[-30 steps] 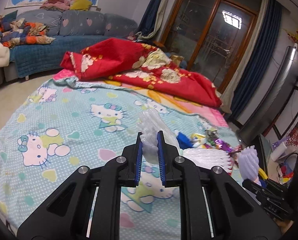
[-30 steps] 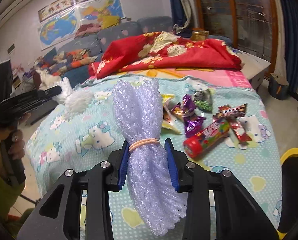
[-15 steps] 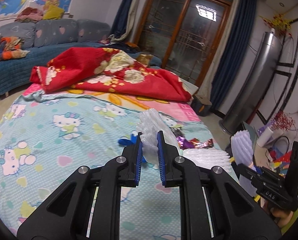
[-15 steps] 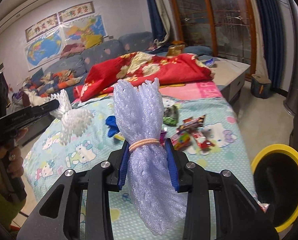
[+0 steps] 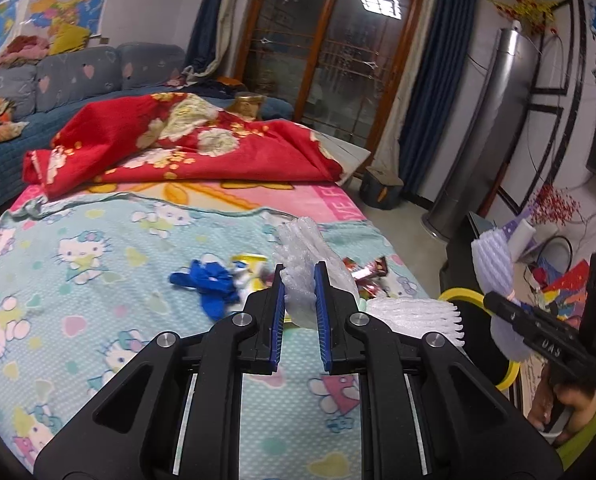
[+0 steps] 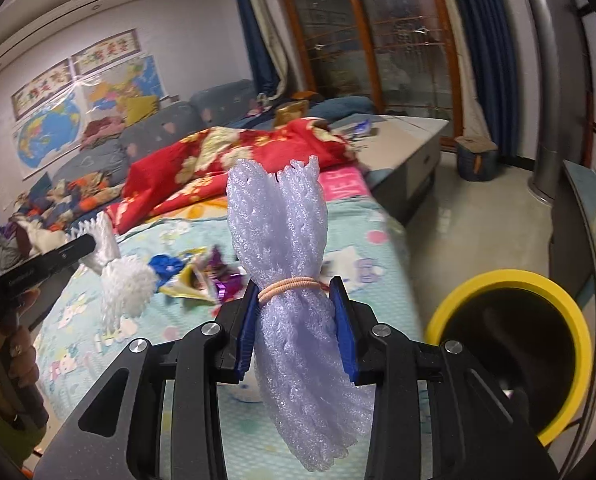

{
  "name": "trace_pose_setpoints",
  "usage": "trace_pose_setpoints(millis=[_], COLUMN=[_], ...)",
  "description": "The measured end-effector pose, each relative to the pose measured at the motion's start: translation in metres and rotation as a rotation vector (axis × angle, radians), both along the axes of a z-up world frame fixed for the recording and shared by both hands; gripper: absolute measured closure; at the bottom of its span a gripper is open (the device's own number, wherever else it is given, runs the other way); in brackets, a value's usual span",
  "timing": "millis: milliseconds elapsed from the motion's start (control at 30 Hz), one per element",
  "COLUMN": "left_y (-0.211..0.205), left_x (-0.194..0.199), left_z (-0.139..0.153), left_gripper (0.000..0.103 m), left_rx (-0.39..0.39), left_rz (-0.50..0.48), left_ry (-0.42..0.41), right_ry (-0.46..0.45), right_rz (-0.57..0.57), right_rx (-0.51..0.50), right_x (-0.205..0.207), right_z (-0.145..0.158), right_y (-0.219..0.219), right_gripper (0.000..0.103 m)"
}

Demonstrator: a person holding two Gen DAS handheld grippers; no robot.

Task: Collect trash
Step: 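Lift both foam nets and carry them over the yellow bin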

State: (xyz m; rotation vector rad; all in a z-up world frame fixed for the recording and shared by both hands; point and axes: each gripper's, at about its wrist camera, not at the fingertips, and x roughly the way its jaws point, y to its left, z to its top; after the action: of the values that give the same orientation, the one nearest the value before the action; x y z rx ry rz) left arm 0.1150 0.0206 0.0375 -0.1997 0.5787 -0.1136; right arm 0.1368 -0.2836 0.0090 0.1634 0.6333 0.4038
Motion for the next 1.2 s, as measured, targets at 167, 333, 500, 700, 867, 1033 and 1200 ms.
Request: trace_pose_setpoints(millis=[167,333,500,700,867,1033,1200], left_y=[-0.027,-0.051,-0.074,-0.106,-0.135,-0.165,-0.193], left_x=[0.008,0.018,0.027,0.038,0.044,0.05,0.053], left_z=[-0.005,-0.007,-0.01,-0.015,-0.023,-0.035,-0.048], left_gripper=[0.094,0.094,0.094,0.094,0.094,0.094,0.094], left_rx=[0.018,0.037,0.049,0.069,0.092,0.114,0.139], left_rz=[-0.05,-0.097,-0.138,-0.196,-0.249,-0.303,-0.348], left_ry=[0.008,0.006,0.006,0.009,0.017,0.032,0.054], right_ry=[0.005,0.008,0.012,0.018,0.021,0.031,0.045], right_rz=[-0.058,-0.107,-0.144,-0.184,-0.223,-0.261,-0.298], right_rx=[-0.009,-0.013,-0.013,-0.011,0.0,0.012,0.021], right_x=[0.005,0.009,0.009,0.013,0.011,0.008,0.003], right_z=[0.0,-0.003,-0.006,-0.011,-0.016,-0.023,-0.031], right_y=[-0.029,-0.052,-0.069,-0.088,-0.105,-0.126,-0.145], right_gripper=[0.07,0.07,0.07,0.07,0.07,0.07,0.07])
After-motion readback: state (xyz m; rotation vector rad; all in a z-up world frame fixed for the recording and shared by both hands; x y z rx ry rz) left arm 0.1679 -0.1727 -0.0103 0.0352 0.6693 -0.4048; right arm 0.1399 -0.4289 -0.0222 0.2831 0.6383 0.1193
